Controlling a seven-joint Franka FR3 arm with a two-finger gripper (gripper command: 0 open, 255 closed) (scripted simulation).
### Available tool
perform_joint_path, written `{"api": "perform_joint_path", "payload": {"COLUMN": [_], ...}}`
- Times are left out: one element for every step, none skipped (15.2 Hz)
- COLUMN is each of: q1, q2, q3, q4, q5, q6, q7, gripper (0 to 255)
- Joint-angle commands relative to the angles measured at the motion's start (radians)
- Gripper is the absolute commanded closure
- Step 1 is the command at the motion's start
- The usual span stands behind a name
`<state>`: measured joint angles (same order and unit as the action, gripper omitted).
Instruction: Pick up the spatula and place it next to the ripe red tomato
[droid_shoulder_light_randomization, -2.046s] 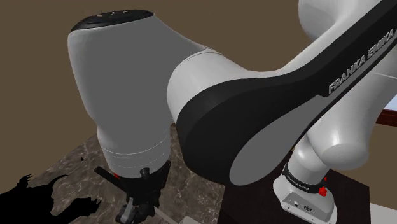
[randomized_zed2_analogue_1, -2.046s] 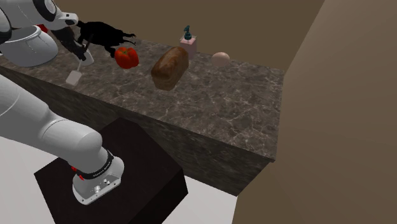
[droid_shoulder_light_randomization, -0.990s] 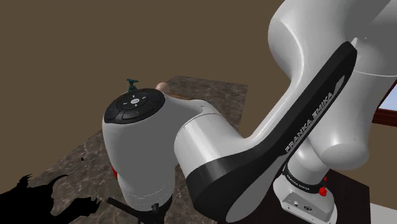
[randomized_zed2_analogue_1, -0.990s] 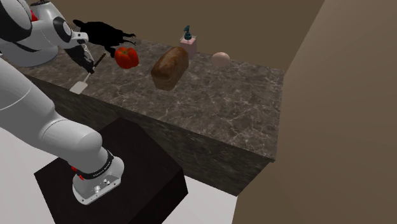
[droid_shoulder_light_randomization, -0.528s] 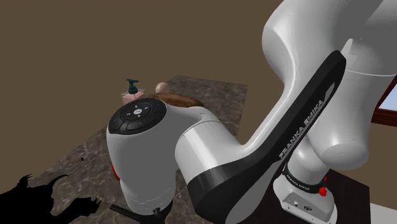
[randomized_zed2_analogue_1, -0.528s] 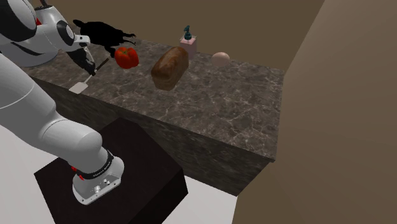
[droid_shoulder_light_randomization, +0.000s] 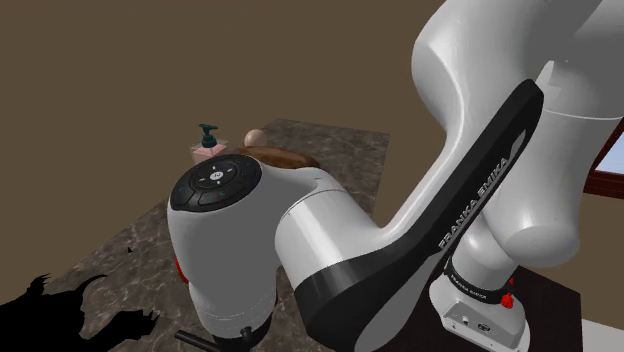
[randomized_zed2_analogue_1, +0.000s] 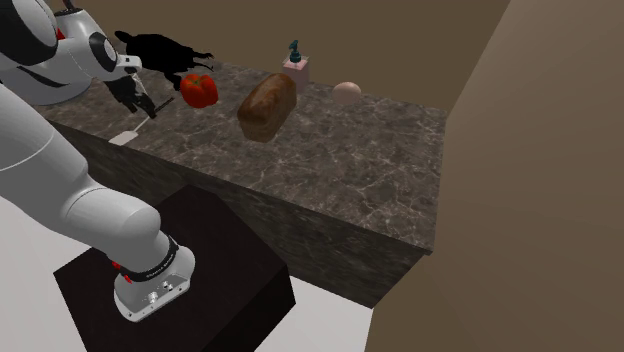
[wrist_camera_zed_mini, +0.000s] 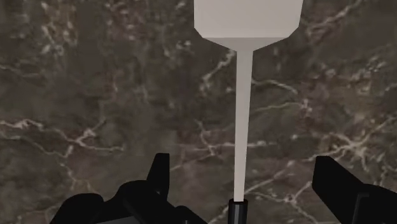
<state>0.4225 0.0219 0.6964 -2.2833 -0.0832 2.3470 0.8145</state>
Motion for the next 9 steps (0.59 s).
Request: {"api": "perform_joint_path", "payload": {"q1": [-0.001, -0.002, -0.001, 0.0, 0.0, 0.0, 0.0, 0.0, 0.0], "q2": [-0.028, -0.055, -0.08, -0.099, -0.099, -0.099, -0.099, -0.099, -0.099], "q3": [0.001, 0.001, -0.001, -0.003, -0.004, -0.004, -0.004, -0.004, -0.004], "q4": [0.011, 0.023, 0.037, 0.049, 0.049, 0.049, 0.049, 0.049, 0.049], "q5": [0.027, 0.052, 0.073, 0.088, 0.088, 0.088, 0.088, 0.088, 0.088], "q6": [-0.032, -0.064, -0.097, -0.123, -0.123, -0.123, -0.123, -0.123, -0.123], "q7": [-0.019, -0.037, -0.053, -0.064, -0.064, -0.064, -0.064, -0.064, -0.064], "gripper": [0, 0, 0, 0, 0, 0, 0, 0, 0]}}
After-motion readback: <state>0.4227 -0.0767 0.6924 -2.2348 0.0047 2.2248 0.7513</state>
